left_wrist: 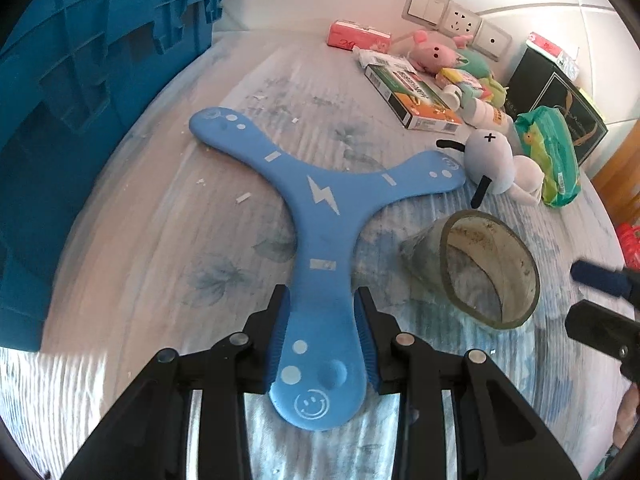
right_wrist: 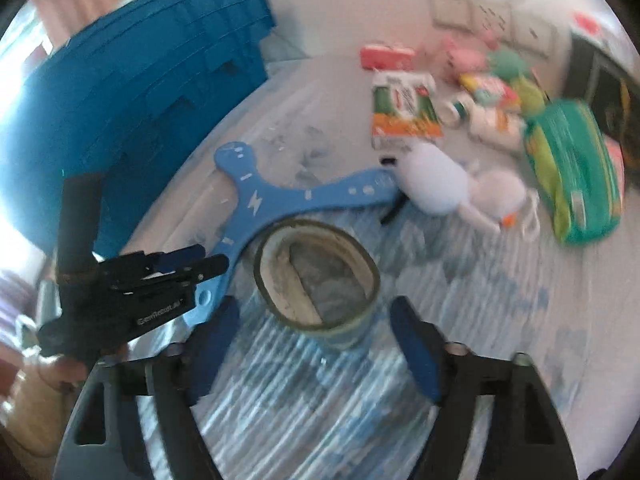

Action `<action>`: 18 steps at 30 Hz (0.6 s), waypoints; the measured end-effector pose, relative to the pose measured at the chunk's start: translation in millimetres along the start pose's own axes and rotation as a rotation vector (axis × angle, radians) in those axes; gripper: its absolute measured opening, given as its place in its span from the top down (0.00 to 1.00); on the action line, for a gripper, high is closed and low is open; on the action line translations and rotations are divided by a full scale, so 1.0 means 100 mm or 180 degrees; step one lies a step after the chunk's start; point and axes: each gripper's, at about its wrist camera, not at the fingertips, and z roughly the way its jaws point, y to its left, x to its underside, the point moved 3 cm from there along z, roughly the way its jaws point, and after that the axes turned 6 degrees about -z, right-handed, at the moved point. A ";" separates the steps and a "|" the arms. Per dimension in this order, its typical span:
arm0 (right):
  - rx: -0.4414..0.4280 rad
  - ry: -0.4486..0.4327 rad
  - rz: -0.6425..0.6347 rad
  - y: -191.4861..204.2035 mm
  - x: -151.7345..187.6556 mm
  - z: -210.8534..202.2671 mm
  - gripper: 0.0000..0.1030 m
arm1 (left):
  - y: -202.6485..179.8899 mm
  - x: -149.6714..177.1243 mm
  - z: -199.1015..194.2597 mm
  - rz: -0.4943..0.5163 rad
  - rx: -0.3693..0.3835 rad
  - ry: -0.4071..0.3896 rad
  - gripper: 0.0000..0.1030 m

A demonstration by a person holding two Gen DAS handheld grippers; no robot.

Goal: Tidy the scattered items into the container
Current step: 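Hold the boomerang in the left tool while the right tool reaches toward the glass cup, then close the right tool on the rim of the clear glass cup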

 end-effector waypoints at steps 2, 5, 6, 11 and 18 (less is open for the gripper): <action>0.0133 0.0033 -0.0111 0.04 -0.01 0.12 0.22 | 0.02 0.00 -0.01 0.0012 -0.0007 -0.0016 0.39; 0.0130 0.0023 -0.0113 0.02 0.01 0.29 0.22 | 0.01 -0.04 -0.03 0.0070 -0.0002 -0.0149 0.29; 0.0128 0.0029 -0.0115 0.01 -0.02 0.34 0.22 | 0.00 -0.06 -0.01 0.0108 -0.0012 -0.0150 0.29; 0.0025 -0.0056 0.0104 -0.14 -0.04 0.39 0.20 | 0.00 -0.13 0.17 0.0186 -0.0092 -0.0103 0.29; 0.0503 0.0121 0.1095 -0.72 0.23 0.29 0.82 | -0.15 -0.21 0.37 0.0272 -0.0204 -0.0154 0.29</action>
